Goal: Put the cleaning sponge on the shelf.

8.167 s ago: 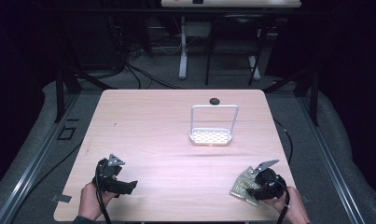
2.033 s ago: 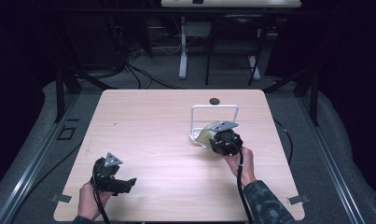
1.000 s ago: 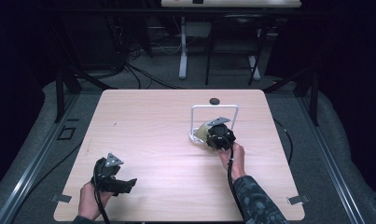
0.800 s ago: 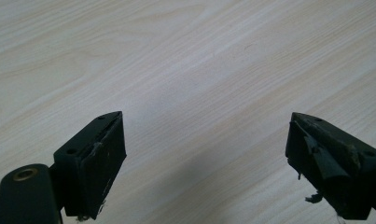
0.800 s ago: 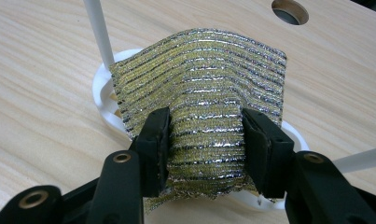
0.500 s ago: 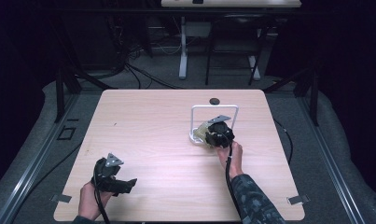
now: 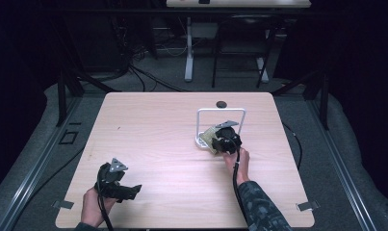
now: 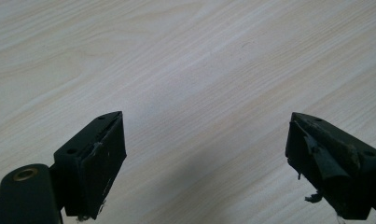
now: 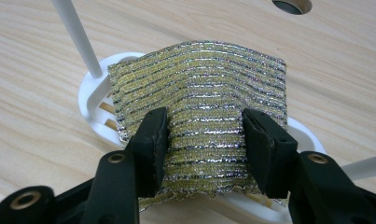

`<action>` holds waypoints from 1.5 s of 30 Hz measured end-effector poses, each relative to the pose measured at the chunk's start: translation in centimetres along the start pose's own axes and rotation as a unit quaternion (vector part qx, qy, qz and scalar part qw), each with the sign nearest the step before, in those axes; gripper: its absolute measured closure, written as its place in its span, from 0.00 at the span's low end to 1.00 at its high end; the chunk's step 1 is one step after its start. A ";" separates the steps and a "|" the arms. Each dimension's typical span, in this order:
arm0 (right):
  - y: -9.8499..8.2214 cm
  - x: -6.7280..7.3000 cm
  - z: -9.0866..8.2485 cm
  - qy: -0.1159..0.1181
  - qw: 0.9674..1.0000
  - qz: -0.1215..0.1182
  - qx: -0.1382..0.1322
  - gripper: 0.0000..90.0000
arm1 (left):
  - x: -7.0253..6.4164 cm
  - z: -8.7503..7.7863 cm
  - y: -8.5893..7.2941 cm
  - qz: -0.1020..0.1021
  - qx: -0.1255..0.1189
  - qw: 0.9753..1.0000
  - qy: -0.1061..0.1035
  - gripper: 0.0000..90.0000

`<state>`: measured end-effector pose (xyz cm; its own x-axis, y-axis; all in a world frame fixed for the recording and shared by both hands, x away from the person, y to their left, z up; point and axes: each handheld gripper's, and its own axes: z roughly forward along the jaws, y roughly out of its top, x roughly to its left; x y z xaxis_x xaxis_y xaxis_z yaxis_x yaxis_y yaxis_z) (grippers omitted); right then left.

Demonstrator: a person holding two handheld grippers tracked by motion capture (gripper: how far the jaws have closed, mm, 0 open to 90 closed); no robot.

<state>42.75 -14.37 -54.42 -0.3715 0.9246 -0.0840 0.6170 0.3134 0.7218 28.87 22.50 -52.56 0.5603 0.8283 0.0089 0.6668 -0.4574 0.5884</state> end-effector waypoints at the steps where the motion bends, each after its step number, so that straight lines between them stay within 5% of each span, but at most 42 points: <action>1: 0.0 0.1 0.0 0.000 1.000 0.002 0.001 0.57 | 0.0 0.0 0.0 0.000 0.000 1.000 0.000 0.14; 11: -0.1 -0.1 0.1 0.002 0.999 0.039 -0.010 0.59 | 0.0 0.0 0.0 0.000 0.000 1.000 -0.001 0.14; 18: 0.0 0.3 0.2 -0.005 1.000 0.016 -0.002 0.53 | 0.0 0.0 0.0 0.000 0.000 1.000 0.000 0.14; 34: 0.3 0.2 -0.8 0.003 1.000 0.011 -0.004 0.38 | 0.0 0.0 0.0 -0.004 -0.004 1.000 0.001 0.14; 45: 0.8 0.0 -2.8 0.040 0.999 0.016 -0.002 0.30 | 0.0 0.0 0.0 -0.002 -0.005 1.000 0.002 0.14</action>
<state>41.28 -14.71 -51.92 -0.4058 0.9140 -0.0048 0.6271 0.2822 0.7261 28.87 22.50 -52.50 0.5562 0.8310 0.0090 0.6636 -0.4507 0.5971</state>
